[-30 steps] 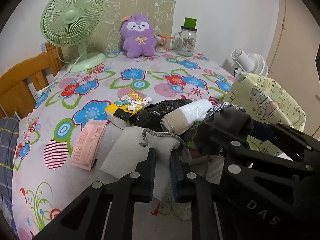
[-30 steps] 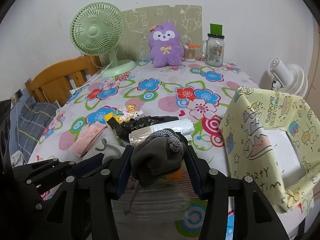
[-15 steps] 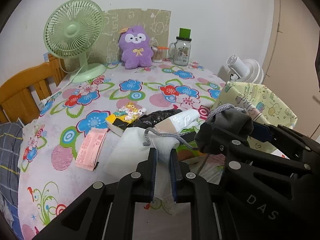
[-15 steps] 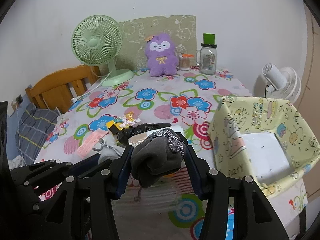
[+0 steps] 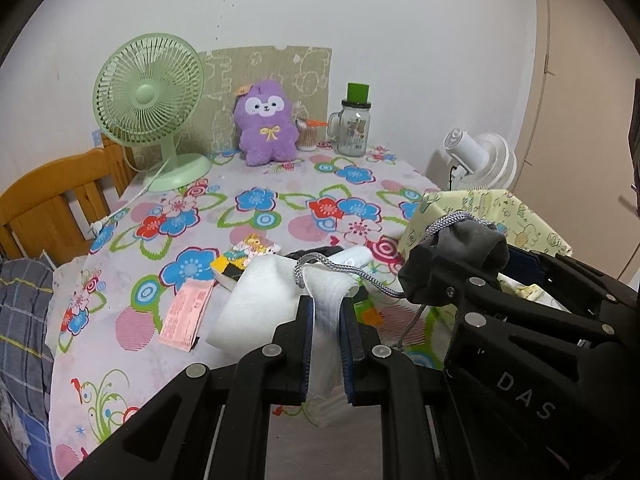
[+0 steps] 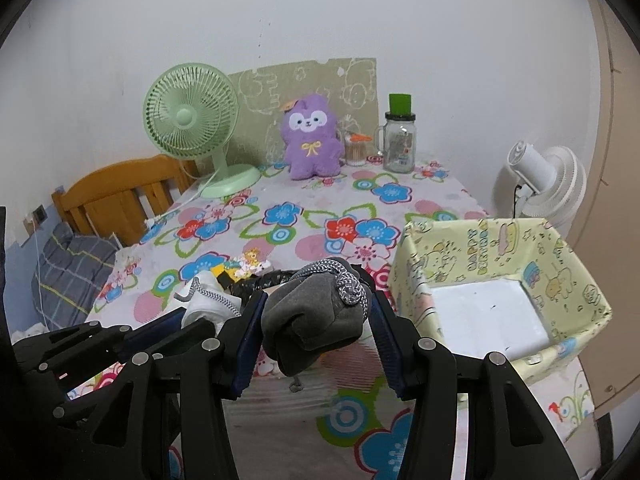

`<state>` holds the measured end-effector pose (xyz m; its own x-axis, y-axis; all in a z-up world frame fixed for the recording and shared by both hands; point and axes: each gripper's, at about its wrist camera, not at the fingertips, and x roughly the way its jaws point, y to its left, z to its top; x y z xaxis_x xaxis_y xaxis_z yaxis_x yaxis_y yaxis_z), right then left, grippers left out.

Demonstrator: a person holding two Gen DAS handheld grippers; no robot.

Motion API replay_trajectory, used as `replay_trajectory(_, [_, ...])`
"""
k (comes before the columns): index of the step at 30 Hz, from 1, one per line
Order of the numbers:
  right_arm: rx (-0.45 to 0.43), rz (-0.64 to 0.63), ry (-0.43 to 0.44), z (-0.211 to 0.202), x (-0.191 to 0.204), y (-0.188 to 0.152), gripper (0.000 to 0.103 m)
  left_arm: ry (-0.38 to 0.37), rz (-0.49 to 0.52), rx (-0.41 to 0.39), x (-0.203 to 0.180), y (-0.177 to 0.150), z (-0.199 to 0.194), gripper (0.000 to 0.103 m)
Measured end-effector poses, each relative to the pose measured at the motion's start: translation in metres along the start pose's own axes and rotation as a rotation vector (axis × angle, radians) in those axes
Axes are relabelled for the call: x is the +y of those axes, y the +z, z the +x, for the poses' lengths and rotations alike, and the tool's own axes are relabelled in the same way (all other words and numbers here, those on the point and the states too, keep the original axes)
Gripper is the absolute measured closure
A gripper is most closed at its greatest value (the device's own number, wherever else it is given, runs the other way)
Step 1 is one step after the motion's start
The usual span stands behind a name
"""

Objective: Organize soft objects
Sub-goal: 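Carry the grey beanie and white cloth together over the yellow-green box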

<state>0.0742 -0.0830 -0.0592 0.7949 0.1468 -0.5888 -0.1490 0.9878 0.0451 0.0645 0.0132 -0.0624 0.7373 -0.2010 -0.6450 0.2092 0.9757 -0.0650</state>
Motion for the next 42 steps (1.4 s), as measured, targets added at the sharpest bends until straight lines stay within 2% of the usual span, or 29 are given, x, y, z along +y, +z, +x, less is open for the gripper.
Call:
replay_trajectory(21, [-0.068, 0.022, -0.023, -0.037, -0.031, 0.031, 0.048, -0.015, 0.035, -0.066, -0.036, 0.031, -0.023, 0.093])
replay_trajectory(42, [-0.085, 0.070, -0.067, -0.047, -0.094, 0.049, 0.048, -0.065, 0.102, -0.075, -0.093, 0.063, -0.006, 0.092])
